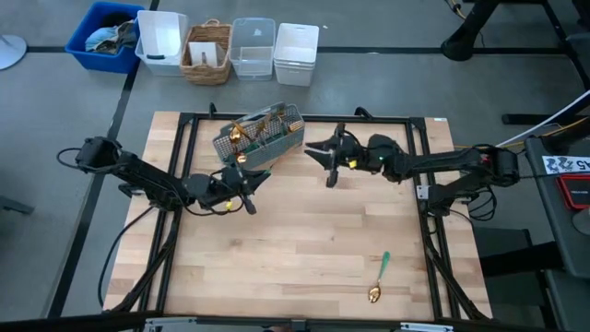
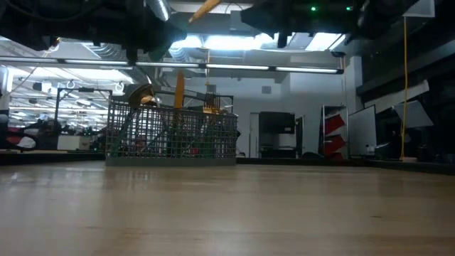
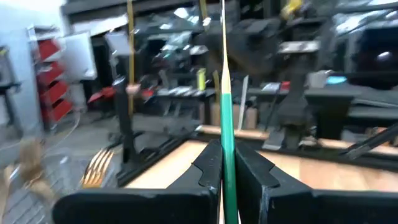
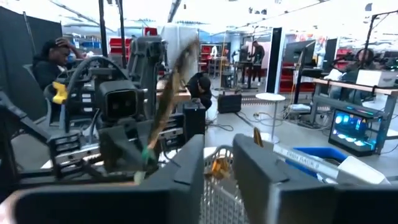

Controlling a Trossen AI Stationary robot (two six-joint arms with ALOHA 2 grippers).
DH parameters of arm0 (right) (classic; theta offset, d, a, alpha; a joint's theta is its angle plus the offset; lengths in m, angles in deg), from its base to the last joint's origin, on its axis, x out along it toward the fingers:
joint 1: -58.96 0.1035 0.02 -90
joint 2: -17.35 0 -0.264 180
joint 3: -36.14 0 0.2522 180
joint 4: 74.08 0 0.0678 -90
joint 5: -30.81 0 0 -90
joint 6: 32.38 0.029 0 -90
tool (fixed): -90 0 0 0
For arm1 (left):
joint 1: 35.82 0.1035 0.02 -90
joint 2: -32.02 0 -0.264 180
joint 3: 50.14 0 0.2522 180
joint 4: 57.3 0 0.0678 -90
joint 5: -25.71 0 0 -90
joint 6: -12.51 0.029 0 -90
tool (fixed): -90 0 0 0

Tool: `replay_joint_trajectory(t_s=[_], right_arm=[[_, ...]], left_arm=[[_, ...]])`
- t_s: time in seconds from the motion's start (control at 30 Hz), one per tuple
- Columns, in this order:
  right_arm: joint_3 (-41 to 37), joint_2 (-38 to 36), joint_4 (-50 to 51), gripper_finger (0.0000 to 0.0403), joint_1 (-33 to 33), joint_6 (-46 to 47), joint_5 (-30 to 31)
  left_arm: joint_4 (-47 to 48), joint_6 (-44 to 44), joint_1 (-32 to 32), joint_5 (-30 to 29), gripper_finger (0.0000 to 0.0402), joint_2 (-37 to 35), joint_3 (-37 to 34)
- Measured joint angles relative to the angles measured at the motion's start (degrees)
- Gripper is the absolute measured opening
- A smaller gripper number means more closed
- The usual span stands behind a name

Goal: Sort silverware
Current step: Put the knife into the middle left section of the silverware holder

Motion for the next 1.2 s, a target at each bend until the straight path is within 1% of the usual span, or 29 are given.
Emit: replay_joint_trajectory(t_s=[0.13,0.17,0.23,0.3,0.37,0.47,0.7,0.77,0.87,1.1,1.13,1.2], right_arm=[[4.0,2.8,0.5,0.0145,0.1,0.0,-0.8],[5.0,3.4,0.6,0.0155,0.1,0.0,-2.6],[6.8,4.4,1.9,0.0167,0.1,-0.2,-8.2],[8.3,5.6,3.5,0.0171,0.1,-0.4,-13.4],[9.3,6.7,3.9,0.0172,0.2,-0.5,-15.4],[11.2,8.4,3.8,0.0172,0.2,-0.5,-15.6],[14.5,11.3,3.8,0.0170,0.2,-0.6,-15.8],[14.6,11.3,3.9,0.0159,0.2,-1.0,-16.4],[14.6,11.3,3.9,0.0129,0.2,-2.9,-17.1],[14.6,11.3,4.4,0.0016,0.2,-4.2,-17.6],[14.6,11.3,4.4,0.0011,0.3,-4.9,-17.7],[14.6,11.3,4.4,0.0015,0.3,-5.4,-17.5]], left_arm=[[-0.7,2.1,1.7,5.3,0.0013,0.0,0.0],[-0.7,2.4,2.0,5.9,0.0013,0.0,0.0],[-0.8,3.2,2.6,6.6,0.0013,0.0,0.0],[-0.8,4.1,3.1,8.1,0.0013,0.0,0.0],[-1.1,5.2,3.5,10.5,0.0013,0.0,0.0],[-1.0,6.2,3.7,12.9,0.0013,0.0,0.0],[-1.3,8.0,3.7,12.7,0.0013,-0.1,0.0],[-1.2,8.2,3.7,12.7,0.0013,-0.1,0.0],[-0.6,8.2,3.7,12.7,0.0015,-0.1,0.0],[-0.1,8.1,4.0,11.9,0.0014,-0.1,0.0],[0.1,8.2,4.2,12.1,0.0017,-0.1,0.0],[0.4,8.0,4.8,12.4,0.0025,-0.1,0.0]])
